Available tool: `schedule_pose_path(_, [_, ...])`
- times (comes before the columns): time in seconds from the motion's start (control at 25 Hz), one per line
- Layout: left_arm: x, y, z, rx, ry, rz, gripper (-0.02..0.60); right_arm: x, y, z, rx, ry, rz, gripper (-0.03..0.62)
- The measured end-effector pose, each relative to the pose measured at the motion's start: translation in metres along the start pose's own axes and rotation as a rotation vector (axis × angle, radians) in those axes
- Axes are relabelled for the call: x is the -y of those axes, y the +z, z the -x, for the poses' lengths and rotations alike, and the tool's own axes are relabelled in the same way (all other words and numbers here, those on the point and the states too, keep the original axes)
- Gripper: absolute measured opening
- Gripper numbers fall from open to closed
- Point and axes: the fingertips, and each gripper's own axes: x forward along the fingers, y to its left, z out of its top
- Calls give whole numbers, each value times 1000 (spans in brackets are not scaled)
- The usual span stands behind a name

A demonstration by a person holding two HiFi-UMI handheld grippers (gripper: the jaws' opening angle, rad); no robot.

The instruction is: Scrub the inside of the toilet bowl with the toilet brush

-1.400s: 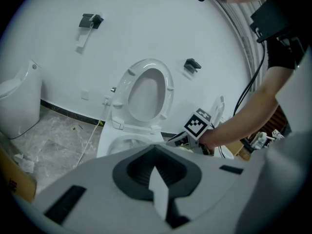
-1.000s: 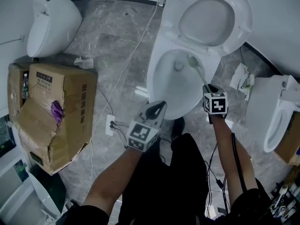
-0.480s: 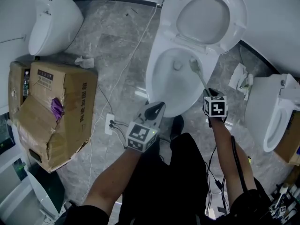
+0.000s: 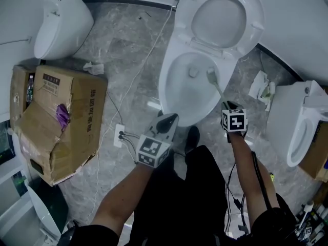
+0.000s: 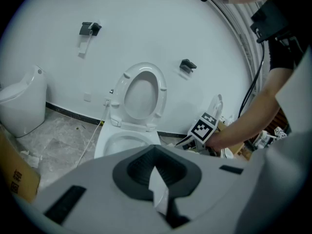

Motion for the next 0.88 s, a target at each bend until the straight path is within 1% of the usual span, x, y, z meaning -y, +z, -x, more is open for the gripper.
schedule_pose_path(0.24, [7,-9,11,6,-5,-8,8,-9,-12,8,-11,19,15,92])
schedule_pose_path(0.48, [9,-5,23,22,21,-5,8,-27,-23,15,-24,56,47,92])
schedule_pose_path(0.64, [14,7,40,27,60,10,8,-45,-22,30,-19,100,76,92])
schedule_pose_path(0.76, [20,17,51,56,70,-5,8,-58,-17,44,-7,144,120,92])
schedule_pose_path(0.88, [25,35,62,87,81,-14,9,-69,-5,59,18,167,170,92])
